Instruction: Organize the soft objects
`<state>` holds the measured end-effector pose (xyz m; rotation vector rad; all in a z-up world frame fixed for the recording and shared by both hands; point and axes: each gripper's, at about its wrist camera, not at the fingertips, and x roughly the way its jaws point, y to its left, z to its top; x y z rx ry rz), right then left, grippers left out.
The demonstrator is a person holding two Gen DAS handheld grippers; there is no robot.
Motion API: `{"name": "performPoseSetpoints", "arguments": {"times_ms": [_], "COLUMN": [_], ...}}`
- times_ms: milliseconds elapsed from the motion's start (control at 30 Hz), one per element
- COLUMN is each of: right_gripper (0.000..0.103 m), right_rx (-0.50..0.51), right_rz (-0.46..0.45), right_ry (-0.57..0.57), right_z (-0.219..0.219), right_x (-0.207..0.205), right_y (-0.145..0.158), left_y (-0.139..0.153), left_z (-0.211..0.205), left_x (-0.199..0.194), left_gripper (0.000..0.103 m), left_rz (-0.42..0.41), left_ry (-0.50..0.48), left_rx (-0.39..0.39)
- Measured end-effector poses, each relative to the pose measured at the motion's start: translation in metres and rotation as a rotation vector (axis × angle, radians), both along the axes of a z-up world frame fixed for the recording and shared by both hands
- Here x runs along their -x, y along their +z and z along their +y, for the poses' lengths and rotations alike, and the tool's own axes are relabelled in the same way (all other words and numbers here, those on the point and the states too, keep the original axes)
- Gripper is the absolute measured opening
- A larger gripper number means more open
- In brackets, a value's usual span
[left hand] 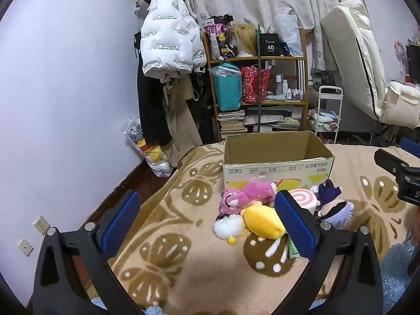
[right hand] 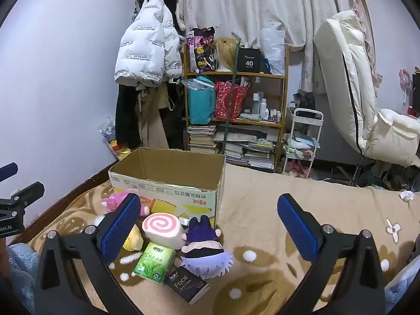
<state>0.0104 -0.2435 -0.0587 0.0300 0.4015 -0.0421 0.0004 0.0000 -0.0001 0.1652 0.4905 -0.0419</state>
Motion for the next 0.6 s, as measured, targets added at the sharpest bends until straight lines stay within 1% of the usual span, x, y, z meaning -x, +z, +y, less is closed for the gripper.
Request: {"name": "performPoseSetpoints", "arguments": {"times_ms": [233,433,600], "right_gripper": [0.103,0.103,0.103], "right_rx": [0.005,0.007,0.007], "right_rz": [0.002,0.013,0.011], "right_ry": [-0.001,0.002,0.002], "right_z": [0.0,0.001,0.001], "right_x": [-0.001,-0.003,-0.001], "right_y": [-0.001,-0.002,-0.002], "left_y": [0.0,-0.014,-0.007], "left_z": [0.0,0.001,-0.001], "left_x": [0.0,-0.006,-0.003], "left_gripper": [0.101,0.101,0.101], "left_rz": [0.0,0.001,0.005], "left_ry": [-0.005,-0.012,-0.006], "left_rx": [0.002,-0.003,-0.005]}}
